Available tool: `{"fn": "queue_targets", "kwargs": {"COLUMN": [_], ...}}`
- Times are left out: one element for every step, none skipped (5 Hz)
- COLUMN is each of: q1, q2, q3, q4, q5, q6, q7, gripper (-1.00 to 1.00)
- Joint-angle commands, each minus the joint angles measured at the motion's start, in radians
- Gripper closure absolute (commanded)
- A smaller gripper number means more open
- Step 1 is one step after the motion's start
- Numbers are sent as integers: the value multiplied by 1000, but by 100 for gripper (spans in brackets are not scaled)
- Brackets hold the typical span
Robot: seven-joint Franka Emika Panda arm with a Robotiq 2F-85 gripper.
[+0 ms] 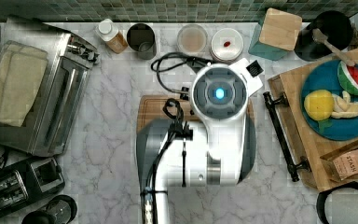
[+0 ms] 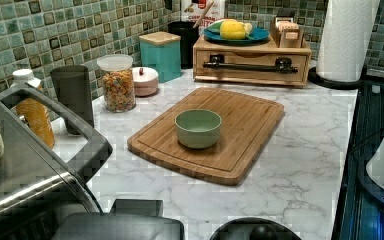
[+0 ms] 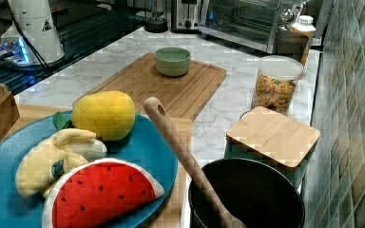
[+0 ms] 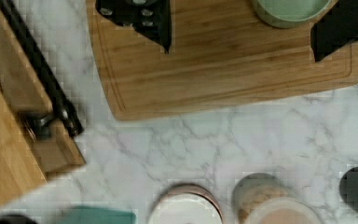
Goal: Open the drawer.
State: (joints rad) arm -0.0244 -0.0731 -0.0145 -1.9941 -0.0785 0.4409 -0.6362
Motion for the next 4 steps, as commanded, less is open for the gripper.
{"fn": "queue_targets", "kwargs": {"q1": [-70,-90,-105,-97], "q2": [-116,-101,-104,-95], "q3": [-139,-148,-153,-181], "q4": [-235,-274,-316,-332], "q5": [11,-36,-79,-91], "q6": [192,267,304,312], "q7": [-447,-507,-559,-633], "gripper": [-100,-100,-100,-100]}}
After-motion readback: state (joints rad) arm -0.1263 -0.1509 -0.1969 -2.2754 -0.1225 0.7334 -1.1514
